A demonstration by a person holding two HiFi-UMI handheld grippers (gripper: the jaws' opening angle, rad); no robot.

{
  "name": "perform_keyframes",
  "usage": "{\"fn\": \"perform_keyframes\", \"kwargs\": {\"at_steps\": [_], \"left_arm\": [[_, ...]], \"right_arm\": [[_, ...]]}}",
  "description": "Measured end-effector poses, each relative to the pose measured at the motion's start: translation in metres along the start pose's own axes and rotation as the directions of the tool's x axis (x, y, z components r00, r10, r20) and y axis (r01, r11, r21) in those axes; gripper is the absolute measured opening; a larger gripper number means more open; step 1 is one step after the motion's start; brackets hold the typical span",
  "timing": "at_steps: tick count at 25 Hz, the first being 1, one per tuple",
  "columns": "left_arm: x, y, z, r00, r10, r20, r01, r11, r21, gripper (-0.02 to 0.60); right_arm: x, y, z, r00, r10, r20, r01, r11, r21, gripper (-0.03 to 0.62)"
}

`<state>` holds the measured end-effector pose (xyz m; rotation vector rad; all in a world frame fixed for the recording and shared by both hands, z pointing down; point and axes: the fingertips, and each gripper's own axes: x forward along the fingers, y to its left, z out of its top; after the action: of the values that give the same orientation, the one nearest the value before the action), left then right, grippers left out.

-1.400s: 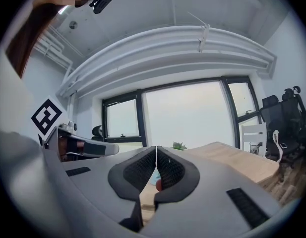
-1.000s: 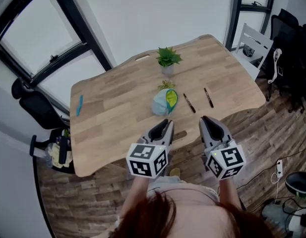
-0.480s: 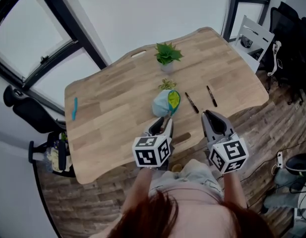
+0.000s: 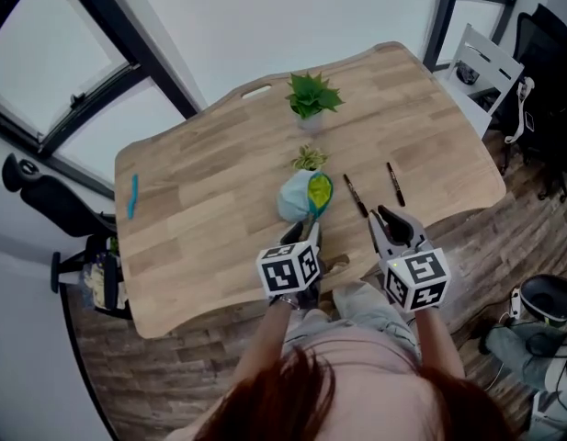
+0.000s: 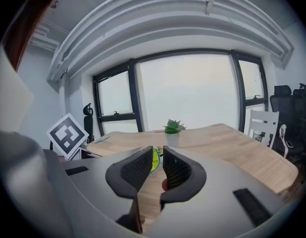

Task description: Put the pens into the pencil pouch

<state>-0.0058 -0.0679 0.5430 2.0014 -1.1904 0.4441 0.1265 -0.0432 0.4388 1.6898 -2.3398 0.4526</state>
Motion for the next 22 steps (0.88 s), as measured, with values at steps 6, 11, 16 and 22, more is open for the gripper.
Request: {"fn": "perform_keyframes", "kwargs": {"at_steps": [6, 11, 16, 22], "left_arm": [[0.038, 0.011, -0.018, 0.997, 0.046, -0.06, -0.05, 0.997, -0.053, 0.123], [0.062, 0.02, -0.024, 0.993, 0.07, -0.09, -0.079, 0.992, -0.101, 0.132], [0.072, 0.029, -0.023, 0.987, 0.123, -0.099, -0.134, 0.985, -0.112, 0.132], [0.072, 0.03, -0.016, 0.984, 0.156, -0.088, -0.165, 0.981, -0.103, 0.062]], "right_arm": [[0.036, -0.02, -0.031, 0.996, 0.03, -0.088, -0.033, 0.999, -0.039, 0.041], [0.06, -0.036, -0.062, 0.981, 0.05, -0.186, -0.062, 0.996, -0.058, 0.046], [0.081, -0.05, -0.097, 0.956, 0.058, -0.288, -0.082, 0.994, -0.07, 0.057], [0.103, -0.061, -0.145, 0.907, 0.06, -0.417, -0.095, 0.994, -0.063, 0.081]]}}
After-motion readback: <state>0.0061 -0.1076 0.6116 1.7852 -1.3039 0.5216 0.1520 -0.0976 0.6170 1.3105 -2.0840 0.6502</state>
